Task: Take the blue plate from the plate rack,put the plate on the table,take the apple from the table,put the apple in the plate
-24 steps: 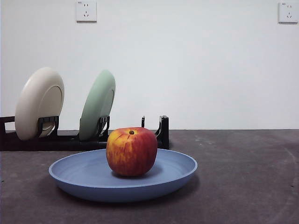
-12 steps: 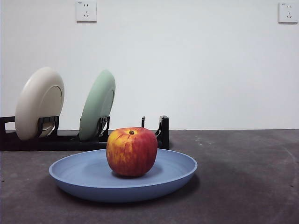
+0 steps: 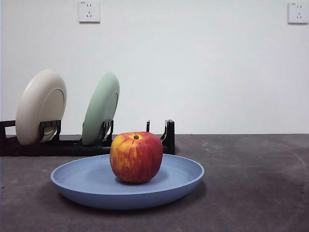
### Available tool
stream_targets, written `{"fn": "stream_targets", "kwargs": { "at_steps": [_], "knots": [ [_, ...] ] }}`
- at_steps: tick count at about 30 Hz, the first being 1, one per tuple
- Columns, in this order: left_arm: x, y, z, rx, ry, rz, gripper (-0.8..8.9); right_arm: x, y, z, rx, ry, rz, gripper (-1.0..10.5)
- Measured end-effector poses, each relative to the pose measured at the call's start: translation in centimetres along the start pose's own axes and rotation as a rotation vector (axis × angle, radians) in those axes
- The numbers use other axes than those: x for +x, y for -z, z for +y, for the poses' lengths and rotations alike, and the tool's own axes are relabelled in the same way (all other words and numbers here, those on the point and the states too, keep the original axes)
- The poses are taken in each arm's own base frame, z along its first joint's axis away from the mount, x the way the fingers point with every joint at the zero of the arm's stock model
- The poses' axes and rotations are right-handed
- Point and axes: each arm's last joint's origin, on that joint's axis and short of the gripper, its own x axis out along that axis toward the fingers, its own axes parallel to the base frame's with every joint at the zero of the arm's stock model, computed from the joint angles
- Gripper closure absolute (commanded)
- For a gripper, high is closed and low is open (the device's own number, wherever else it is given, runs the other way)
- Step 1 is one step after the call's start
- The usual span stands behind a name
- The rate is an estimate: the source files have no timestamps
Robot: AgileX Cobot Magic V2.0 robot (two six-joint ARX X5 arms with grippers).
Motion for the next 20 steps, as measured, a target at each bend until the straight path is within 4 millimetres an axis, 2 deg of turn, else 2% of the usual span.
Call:
{"fn": "stream_targets", "kwargs": {
  "at_steps": [5, 11, 20],
  "knots": [
    [0.0, 0.0, 0.0, 0.0, 0.0, 0.0, 8.17, -0.1, 1.1, 0.0, 0.001, 0.015, -0.01, 9.4],
    [0.0, 0.0, 0.0, 0.0, 0.0, 0.0, 8.17, -0.2, 1.2, 0.0, 0.001, 0.022, -0.026, 9.4],
    [0.0, 0.0, 0.0, 0.0, 0.0, 0.0, 8.17, -0.5, 2.0, 0.1, 0.001, 0.037, 0.053, 9.4]
  ]
}}
